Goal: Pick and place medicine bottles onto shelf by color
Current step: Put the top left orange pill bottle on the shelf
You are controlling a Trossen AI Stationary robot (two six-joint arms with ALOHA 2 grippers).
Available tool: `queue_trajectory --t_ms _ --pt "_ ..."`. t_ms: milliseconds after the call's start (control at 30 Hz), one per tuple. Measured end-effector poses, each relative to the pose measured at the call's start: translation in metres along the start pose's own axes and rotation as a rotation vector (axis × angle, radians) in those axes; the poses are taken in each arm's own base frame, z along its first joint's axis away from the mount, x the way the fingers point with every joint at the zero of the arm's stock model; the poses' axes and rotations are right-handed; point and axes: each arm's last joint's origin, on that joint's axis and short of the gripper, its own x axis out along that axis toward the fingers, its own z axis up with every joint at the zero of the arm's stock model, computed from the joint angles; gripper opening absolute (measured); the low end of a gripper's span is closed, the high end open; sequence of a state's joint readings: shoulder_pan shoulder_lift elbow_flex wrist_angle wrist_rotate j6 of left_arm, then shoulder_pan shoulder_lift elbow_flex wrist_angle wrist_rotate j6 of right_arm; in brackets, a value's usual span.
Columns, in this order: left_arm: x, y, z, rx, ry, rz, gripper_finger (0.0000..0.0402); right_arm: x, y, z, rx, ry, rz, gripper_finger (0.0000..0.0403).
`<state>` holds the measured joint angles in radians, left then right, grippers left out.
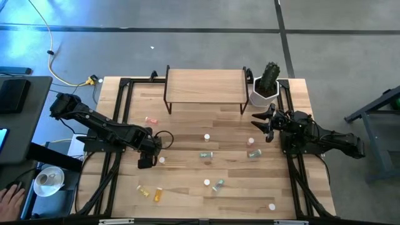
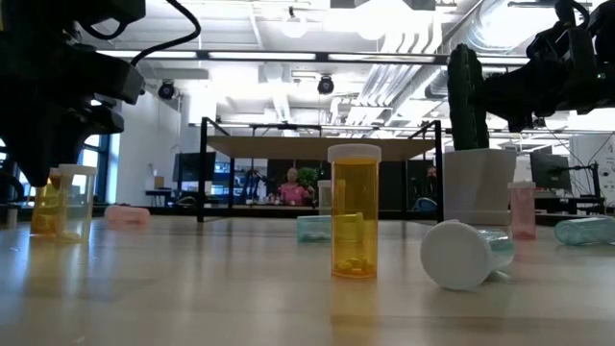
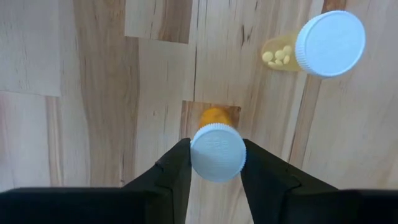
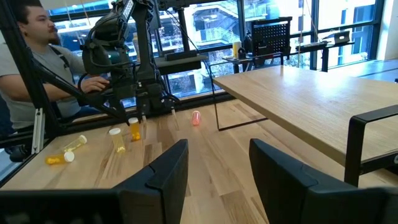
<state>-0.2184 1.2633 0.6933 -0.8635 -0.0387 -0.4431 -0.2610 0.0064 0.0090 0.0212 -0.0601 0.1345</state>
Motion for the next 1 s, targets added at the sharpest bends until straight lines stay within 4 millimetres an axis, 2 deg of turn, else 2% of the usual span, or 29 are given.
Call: queue_trajectory --t_ms 267,433,567,733,1000 --pt "-0.002 0.003 0.002 -0.02 0.001 0.001 0.0118 0.0 0.0 0.0 0.0 0.0 0.0 0.0162" --pt "-0.018 0.008 0.019 0.006 -0.059 -0.014 0.0119 0.0 0.0 0.0 0.0 0.0 0.0 0.0162" --pt "-0.04 0.015 0.035 0.043 -0.113 -0.016 0.0119 0.0 0.0 0.0 0.038 0.0 0.0 0.0162" --pt "-0.076 0.033 0.056 0.067 -0.188 0.002 0.0119 0.0 0.0 0.0 0.076 0.0 0.0 0.0162" --pt "-0.142 0.083 0.079 0.062 -0.357 0.203 0.0119 0.0 0.0 0.0 0.075 0.001 0.0 0.0162"
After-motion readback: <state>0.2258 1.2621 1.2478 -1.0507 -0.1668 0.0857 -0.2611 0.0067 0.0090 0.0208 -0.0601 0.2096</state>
